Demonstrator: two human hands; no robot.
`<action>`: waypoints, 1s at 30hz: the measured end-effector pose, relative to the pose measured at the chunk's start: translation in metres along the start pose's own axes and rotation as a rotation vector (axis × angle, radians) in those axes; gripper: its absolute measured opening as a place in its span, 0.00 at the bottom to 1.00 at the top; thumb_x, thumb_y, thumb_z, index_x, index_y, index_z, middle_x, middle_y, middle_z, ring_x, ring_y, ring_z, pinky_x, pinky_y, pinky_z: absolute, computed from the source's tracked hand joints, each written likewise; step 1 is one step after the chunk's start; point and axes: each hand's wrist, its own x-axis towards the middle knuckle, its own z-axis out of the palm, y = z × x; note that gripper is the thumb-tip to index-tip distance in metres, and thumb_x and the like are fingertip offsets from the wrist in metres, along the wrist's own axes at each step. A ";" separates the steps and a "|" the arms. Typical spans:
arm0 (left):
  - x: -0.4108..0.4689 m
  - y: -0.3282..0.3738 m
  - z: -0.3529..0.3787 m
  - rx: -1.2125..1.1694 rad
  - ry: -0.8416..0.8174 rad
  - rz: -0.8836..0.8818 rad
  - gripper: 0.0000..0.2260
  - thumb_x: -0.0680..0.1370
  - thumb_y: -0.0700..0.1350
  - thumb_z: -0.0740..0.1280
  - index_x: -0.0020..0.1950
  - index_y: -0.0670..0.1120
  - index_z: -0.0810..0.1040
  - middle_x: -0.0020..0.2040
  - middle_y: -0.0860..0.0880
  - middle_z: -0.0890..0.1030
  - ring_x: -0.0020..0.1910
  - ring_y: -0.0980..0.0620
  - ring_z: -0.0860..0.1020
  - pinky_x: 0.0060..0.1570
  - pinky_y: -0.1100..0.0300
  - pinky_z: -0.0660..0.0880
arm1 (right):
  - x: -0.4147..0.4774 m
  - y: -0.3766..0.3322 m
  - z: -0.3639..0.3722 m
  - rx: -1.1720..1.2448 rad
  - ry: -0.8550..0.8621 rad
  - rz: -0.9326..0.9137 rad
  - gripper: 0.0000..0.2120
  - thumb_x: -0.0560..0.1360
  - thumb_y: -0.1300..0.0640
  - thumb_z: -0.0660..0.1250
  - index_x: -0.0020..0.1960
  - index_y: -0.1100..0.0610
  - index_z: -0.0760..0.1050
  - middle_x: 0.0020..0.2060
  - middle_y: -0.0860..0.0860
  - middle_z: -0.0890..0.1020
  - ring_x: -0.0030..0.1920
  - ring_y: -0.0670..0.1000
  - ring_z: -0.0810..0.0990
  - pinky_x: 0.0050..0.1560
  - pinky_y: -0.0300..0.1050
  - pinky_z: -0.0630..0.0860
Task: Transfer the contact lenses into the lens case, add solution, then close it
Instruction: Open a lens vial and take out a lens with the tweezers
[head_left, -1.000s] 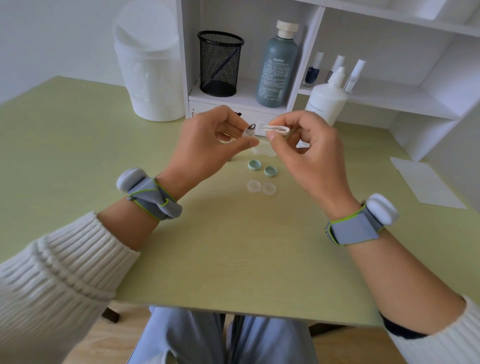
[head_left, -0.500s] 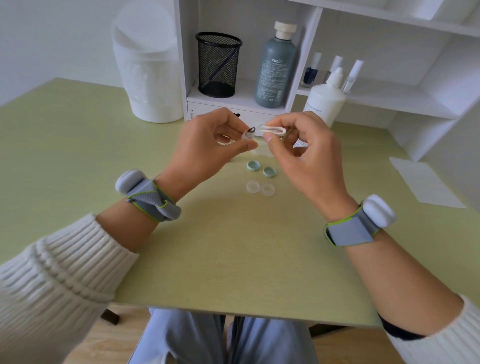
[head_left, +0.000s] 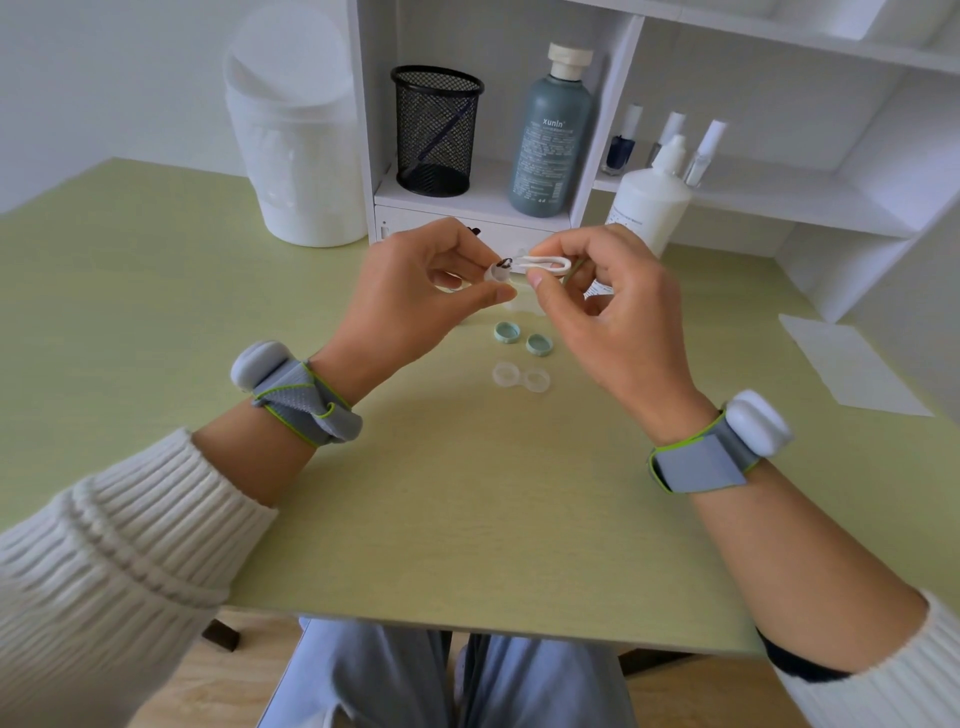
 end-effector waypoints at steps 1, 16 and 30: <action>0.000 0.000 0.000 0.000 -0.001 -0.001 0.12 0.70 0.45 0.80 0.49 0.42 0.82 0.44 0.50 0.87 0.44 0.54 0.85 0.52 0.51 0.81 | 0.000 0.000 0.000 -0.002 -0.001 -0.001 0.05 0.75 0.59 0.72 0.50 0.54 0.82 0.45 0.48 0.80 0.36 0.48 0.77 0.38 0.35 0.73; 0.000 -0.001 0.000 0.008 -0.016 0.014 0.12 0.71 0.45 0.79 0.49 0.43 0.83 0.45 0.51 0.87 0.44 0.54 0.85 0.52 0.54 0.82 | 0.000 0.000 -0.001 -0.019 0.007 -0.008 0.05 0.75 0.59 0.72 0.50 0.54 0.82 0.44 0.46 0.80 0.36 0.47 0.77 0.38 0.33 0.72; 0.000 -0.002 0.001 0.011 -0.030 0.027 0.10 0.72 0.45 0.78 0.50 0.45 0.84 0.44 0.54 0.86 0.43 0.59 0.84 0.48 0.66 0.79 | 0.001 0.000 -0.002 -0.025 0.019 -0.018 0.04 0.75 0.60 0.72 0.50 0.55 0.82 0.43 0.45 0.79 0.35 0.48 0.77 0.39 0.34 0.72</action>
